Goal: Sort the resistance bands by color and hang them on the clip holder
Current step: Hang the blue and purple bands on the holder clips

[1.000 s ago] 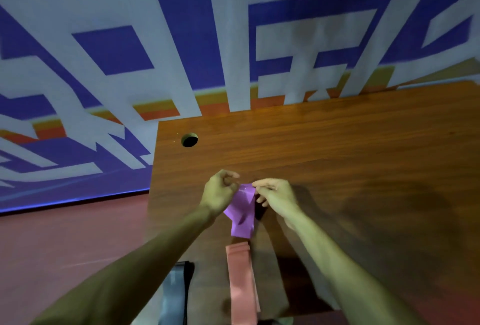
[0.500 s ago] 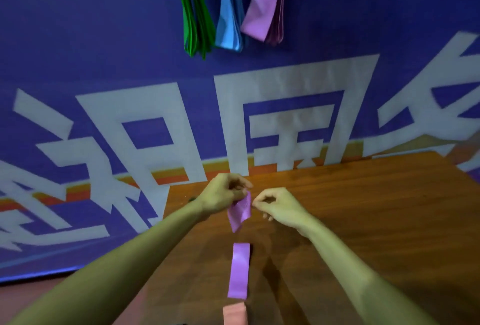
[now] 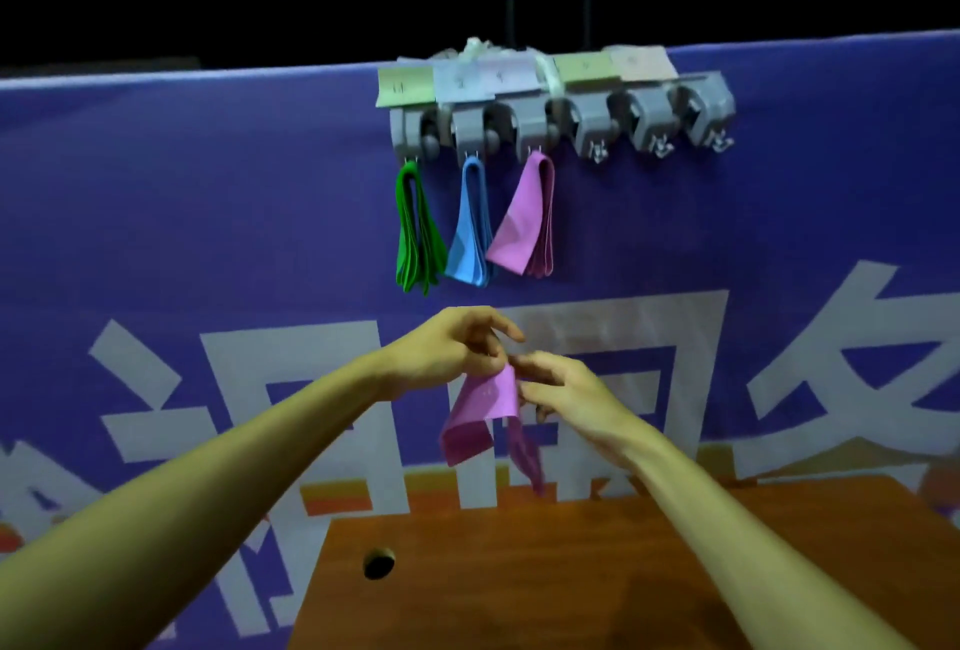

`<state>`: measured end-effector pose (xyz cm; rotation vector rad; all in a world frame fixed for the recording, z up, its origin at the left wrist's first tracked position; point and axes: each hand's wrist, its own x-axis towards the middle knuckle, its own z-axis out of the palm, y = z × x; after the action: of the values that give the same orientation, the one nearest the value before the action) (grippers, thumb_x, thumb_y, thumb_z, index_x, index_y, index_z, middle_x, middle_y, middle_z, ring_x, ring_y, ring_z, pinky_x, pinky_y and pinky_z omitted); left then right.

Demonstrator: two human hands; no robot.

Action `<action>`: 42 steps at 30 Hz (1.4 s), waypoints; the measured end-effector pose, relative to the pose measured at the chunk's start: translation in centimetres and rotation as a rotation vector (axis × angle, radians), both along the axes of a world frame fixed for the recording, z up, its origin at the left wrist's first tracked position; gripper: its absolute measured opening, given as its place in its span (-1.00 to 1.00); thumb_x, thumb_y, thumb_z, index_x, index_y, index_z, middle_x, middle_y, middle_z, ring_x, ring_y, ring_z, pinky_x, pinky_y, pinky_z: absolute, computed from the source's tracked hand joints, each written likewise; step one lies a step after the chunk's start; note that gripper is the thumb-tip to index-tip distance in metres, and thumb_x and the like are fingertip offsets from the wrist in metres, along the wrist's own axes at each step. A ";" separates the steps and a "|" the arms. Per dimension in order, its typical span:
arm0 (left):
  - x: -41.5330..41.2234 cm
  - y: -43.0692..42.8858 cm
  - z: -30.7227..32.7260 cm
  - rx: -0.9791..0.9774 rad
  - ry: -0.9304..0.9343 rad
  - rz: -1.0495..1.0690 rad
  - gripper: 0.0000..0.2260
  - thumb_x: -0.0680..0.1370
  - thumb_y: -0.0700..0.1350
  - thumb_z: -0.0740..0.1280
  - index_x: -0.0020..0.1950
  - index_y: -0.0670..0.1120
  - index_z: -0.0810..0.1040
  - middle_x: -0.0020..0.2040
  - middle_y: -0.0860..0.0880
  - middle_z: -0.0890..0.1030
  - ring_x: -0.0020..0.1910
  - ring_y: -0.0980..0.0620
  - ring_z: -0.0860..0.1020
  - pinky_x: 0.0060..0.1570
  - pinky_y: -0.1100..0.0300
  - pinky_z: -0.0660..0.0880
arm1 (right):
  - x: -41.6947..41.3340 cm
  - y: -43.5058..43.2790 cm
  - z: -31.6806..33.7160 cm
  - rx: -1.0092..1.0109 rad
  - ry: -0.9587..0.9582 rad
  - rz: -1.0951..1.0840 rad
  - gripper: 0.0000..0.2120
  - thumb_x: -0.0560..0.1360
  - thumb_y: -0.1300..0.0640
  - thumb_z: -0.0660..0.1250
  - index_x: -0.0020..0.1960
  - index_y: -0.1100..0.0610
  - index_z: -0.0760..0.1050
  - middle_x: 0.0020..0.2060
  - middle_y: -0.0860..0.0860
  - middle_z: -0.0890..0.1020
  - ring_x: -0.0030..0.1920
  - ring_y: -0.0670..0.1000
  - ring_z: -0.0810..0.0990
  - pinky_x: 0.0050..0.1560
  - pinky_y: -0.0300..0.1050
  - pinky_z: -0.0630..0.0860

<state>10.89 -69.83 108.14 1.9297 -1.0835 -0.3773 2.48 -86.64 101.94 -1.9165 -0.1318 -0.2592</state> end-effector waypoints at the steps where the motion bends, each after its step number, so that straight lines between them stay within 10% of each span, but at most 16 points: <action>1: 0.1 -0.2 0.8 -0.018 0.006 0.005 -0.71 0.51 -0.37 0.31 0.13 -0.05 0.54 -0.24 0.01 0.59 -0.20 0.09 0.54 -0.09 0.23 0.47 | 0.0 -0.3 0.8 -0.022 -0.006 0.013 -0.78 0.57 0.25 0.25 0.18 0.14 0.57 -0.06 0.03 0.66 -0.19 -0.17 0.57 -0.21 -0.24 0.45; 15: 2.0 -2.7 7.7 -0.150 0.152 0.040 -0.74 0.52 -0.34 0.32 0.20 -0.18 0.52 -0.14 -0.14 0.60 -0.22 0.03 0.56 -0.17 0.20 0.50 | 1.5 -4.5 10.1 0.305 -0.256 -0.025 -0.91 0.49 0.29 0.36 -0.06 0.22 0.64 -0.27 0.09 0.63 -0.24 -0.01 0.53 -0.16 -0.15 0.49; 25: 4.3 -6.7 12.8 -0.237 0.053 0.185 -0.88 0.54 -0.34 0.29 -0.13 -0.22 0.61 -0.29 -0.03 0.55 -0.32 0.09 0.49 -0.38 0.31 0.45 | 5.7 -7.2 17.3 0.249 -0.327 -0.242 -0.96 0.43 0.24 0.45 -0.13 0.20 0.64 -0.32 0.01 0.66 -0.35 -0.15 0.58 -0.24 -0.38 0.47; 42: 9.1 -11.3 16.7 -0.096 -0.512 0.514 -0.84 0.48 -0.37 0.32 -0.06 -0.26 0.69 -0.23 -0.07 0.59 -0.43 0.10 0.48 -0.45 0.28 0.53 | 12.5 -9.1 20.9 0.031 -0.258 -0.560 -0.94 0.36 0.19 0.53 -0.18 0.10 0.69 -0.20 -0.02 0.68 -0.20 -0.11 0.57 -0.14 -0.20 0.47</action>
<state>19.94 -81.11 124.87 2.1814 -0.8398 0.4664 14.93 -95.71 122.87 -1.8491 0.2435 -0.8782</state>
